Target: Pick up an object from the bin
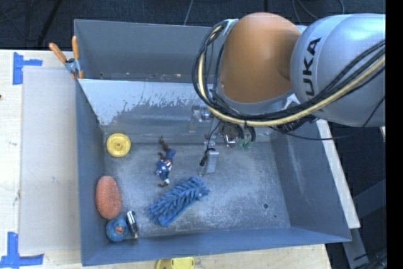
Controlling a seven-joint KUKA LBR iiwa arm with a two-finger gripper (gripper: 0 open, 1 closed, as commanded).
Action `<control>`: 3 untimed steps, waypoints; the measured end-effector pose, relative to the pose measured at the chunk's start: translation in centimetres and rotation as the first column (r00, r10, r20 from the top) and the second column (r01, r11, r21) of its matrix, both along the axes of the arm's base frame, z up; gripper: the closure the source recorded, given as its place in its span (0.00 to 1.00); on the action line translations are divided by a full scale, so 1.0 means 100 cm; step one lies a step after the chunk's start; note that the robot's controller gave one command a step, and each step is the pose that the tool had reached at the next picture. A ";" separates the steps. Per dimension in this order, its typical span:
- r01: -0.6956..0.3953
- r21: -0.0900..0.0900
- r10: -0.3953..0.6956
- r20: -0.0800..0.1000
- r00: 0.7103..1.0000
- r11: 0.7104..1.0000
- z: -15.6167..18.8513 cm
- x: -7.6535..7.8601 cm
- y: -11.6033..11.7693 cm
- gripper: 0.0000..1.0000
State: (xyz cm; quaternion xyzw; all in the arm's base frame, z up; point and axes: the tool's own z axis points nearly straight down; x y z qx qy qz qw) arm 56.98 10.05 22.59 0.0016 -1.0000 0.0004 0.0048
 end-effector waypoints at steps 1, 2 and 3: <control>0.002 0.001 -0.002 0.009 1.000 1.000 0.005 0.001 -0.001 0.00; -0.004 0.002 0.004 0.018 1.000 1.000 -0.001 -0.002 0.002 0.00; -0.126 0.000 0.126 -0.001 0.992 0.992 0.008 -0.010 0.013 0.00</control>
Offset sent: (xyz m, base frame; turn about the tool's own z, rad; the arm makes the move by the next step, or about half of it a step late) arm -0.0693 0.0458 -0.1154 -0.1343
